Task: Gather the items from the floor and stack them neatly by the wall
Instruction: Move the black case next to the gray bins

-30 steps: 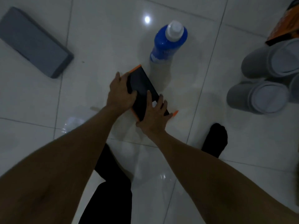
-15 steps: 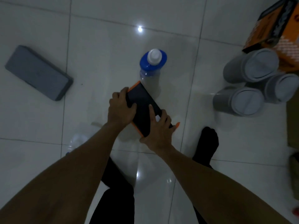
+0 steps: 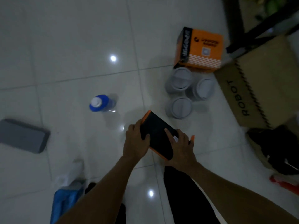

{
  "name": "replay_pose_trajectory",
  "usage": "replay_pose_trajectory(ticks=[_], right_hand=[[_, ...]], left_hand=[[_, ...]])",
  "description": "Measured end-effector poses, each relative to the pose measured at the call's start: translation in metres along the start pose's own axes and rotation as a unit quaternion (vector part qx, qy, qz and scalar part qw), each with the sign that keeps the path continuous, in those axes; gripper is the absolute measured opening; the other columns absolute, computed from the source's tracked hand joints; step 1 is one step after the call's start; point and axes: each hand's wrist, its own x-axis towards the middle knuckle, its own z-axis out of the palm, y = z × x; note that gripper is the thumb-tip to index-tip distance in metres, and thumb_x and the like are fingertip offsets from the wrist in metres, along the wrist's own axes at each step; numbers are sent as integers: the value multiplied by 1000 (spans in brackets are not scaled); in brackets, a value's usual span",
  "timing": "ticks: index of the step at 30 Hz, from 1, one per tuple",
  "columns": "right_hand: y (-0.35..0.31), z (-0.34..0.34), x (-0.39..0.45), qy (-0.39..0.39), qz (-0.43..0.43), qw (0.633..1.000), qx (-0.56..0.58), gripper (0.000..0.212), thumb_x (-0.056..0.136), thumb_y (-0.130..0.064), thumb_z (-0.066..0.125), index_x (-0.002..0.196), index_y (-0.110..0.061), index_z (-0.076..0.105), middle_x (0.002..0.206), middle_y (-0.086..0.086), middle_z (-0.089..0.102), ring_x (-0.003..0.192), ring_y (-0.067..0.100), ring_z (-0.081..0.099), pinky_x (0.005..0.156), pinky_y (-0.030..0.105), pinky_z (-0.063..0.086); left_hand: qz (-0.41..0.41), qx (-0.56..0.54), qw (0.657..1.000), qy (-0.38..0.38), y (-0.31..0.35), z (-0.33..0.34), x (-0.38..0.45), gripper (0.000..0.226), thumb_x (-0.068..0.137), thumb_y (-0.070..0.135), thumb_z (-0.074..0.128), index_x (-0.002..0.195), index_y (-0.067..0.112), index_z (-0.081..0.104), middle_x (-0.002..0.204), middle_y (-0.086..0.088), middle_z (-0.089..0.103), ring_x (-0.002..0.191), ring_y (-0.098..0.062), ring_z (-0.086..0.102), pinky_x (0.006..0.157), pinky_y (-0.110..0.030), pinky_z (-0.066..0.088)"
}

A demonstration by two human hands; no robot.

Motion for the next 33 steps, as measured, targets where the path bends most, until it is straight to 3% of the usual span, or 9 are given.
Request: replay_pose_trajectory(ticks=[2,8,13,16,19,22,26,30,33], right_hand=[[34,-12,-6,-10,6,1000,5,136,50,-75,61,153,-43,-21,152,18,25,135,39,34,106,76,21],[136,-26,-25,-21,7,1000,14,145,49,-66,77,153,-42,-21,156,18,19,137,40,31,106,70,27],[218,-9,-38,-52,23,998,32,149,51,-60,82,148,-45,-30,158,17,13,142,40,23,111,74,13],[257,1,-39,-75,52,995,46,148,55,-60,82,146,-46,-33,158,15,7,144,38,18,113,72,14],[283,8,-28,-85,79,992,45,146,56,-60,82,146,-46,-33,158,15,4,143,38,18,112,72,14],[303,14,-2,-87,92,992,29,145,58,-60,83,147,-43,-30,157,16,4,142,38,19,110,75,13],[321,25,52,-92,68,993,10,149,54,-57,87,151,-40,-25,156,18,5,139,41,22,108,71,23],[329,33,105,-82,45,995,-33,152,52,-52,91,153,-39,-22,158,19,5,140,43,21,107,67,27],[331,35,131,-84,30,994,-57,151,55,-46,92,153,-39,-21,160,20,3,142,44,17,109,68,25]], left_hand=[[13,7,1000,-16,29,21,4,65,83,29,56,145,26,38,122,-6,52,112,-22,49,92,-39,47],[47,52,997,-41,97,89,4,61,86,28,65,142,22,41,120,-3,51,107,-20,53,84,-34,48],[58,65,991,-104,128,158,5,62,85,29,66,142,23,42,119,-1,52,106,-14,52,81,-25,41],[58,82,986,-134,142,199,17,63,86,30,66,144,22,41,125,-2,52,106,-11,50,82,-22,39],[49,86,982,-158,156,230,40,64,86,27,68,144,23,42,126,-2,49,102,-7,46,83,-22,38],[22,104,977,-188,163,254,76,64,82,31,69,140,22,44,126,-5,50,104,-14,49,83,-29,41],[-36,113,976,-182,160,277,127,63,72,39,68,128,15,51,119,-10,60,107,-30,60,88,-42,52],[-71,89,981,-158,143,289,161,69,77,30,73,137,14,44,132,-10,56,119,-32,56,96,-38,47],[-92,48,985,-136,132,296,169,69,82,21,73,142,14,40,138,-11,53,124,-30,53,92,-30,41]])
